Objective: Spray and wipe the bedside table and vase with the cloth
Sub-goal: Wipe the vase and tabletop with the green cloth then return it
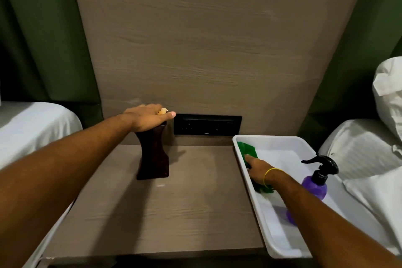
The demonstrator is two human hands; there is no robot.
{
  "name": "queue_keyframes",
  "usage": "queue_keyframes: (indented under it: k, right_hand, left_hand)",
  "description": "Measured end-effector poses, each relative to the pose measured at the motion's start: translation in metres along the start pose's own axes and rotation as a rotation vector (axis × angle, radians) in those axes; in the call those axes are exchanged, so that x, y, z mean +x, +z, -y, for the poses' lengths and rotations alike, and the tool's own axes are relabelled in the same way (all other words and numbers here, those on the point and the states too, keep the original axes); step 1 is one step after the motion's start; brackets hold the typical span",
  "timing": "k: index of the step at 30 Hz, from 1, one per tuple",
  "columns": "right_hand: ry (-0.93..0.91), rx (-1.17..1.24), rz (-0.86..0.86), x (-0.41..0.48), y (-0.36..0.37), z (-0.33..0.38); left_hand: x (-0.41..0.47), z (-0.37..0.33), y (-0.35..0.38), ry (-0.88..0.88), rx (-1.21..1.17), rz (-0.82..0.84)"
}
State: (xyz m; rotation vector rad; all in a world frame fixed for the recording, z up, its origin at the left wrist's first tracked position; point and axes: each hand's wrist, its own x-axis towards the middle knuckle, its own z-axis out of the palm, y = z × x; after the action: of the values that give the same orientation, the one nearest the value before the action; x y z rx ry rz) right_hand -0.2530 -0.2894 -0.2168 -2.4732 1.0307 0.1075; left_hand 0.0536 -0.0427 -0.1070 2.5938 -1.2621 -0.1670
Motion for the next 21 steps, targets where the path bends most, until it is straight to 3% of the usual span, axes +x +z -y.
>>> queue_keyframes:
  k: [11,14,19,21]
  right_hand:
    - [0.080,-0.267,0.292,0.041,0.007,-0.001]
    - [0.110,-0.330,0.288,0.051,0.017,-0.006]
    - [0.088,-0.309,0.300,0.048,0.006,0.001]
    - [0.125,-0.193,0.304,0.041,-0.023,0.016]
  left_hand:
    - [0.010,0.006,0.006,-0.027,0.029,0.042]
    - [0.008,0.009,0.008,-0.015,0.038,0.035]
    - [-0.002,0.001,0.004,-0.038,0.100,0.076]
    - [-0.005,-0.011,-0.011,-0.075,0.084,0.081]
